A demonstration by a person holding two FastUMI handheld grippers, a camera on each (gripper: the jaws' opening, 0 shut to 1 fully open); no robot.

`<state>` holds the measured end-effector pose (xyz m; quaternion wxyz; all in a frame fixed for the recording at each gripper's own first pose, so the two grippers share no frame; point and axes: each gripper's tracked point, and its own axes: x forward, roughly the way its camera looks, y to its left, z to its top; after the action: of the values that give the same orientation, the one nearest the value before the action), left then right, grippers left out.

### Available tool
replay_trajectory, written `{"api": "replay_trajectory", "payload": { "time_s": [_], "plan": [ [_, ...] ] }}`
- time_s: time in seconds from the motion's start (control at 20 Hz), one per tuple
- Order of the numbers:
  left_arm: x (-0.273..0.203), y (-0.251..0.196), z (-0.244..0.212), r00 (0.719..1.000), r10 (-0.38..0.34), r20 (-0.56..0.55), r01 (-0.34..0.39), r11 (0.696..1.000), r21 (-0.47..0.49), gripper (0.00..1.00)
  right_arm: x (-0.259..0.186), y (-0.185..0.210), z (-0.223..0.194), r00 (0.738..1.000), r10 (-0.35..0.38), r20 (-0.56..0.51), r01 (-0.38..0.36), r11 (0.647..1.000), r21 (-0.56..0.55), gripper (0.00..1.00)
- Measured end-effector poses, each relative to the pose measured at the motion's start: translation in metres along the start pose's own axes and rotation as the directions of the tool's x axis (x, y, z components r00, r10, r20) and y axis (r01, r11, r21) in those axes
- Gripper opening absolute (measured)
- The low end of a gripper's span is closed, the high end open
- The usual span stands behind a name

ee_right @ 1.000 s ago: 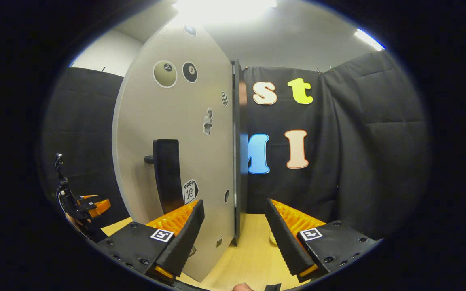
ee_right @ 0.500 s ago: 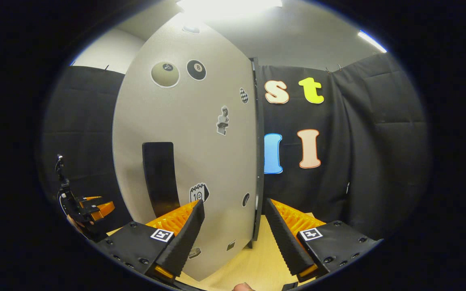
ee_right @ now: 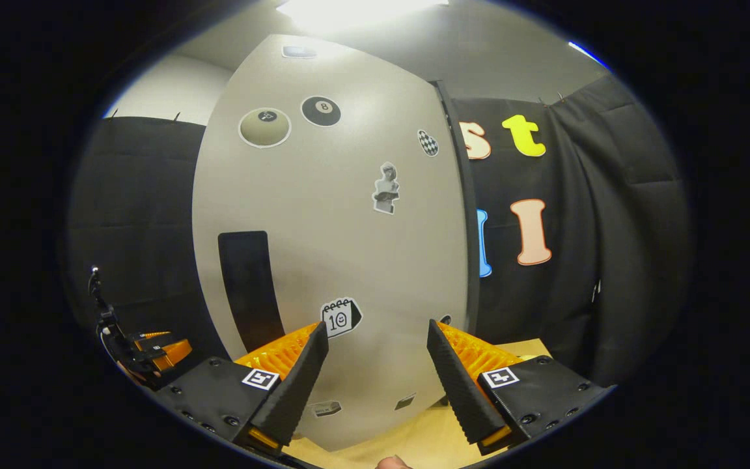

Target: Open the cabinet door with the right hand, grasp the bottle in the cabinet with the left hand and place it on the coaster, then close the cabinet door with the right hand.

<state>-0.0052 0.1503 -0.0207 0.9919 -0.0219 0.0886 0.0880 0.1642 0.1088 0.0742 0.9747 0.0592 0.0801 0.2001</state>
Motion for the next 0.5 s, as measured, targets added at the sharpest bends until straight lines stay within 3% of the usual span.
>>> {"api": "replay_trajectory", "payload": {
  "time_s": [0.25, 0.5],
  "plan": [
    [-0.011, 0.039, -0.008, 0.999, 0.052, -0.007, -0.052, 0.999, 0.003, 0.85, 0.039, 0.028, -0.001, 0.999, 0.033, 0.007, -0.034, 0.999, 0.038, 0.97],
    [-0.02, 0.08, -0.02, 0.993, 0.114, -0.03, -0.114, 0.993, -0.001, 0.85, 0.078, 0.055, -0.005, 0.999, 0.033, 0.013, -0.033, 0.999, 0.002, 0.98]
  ]
}}
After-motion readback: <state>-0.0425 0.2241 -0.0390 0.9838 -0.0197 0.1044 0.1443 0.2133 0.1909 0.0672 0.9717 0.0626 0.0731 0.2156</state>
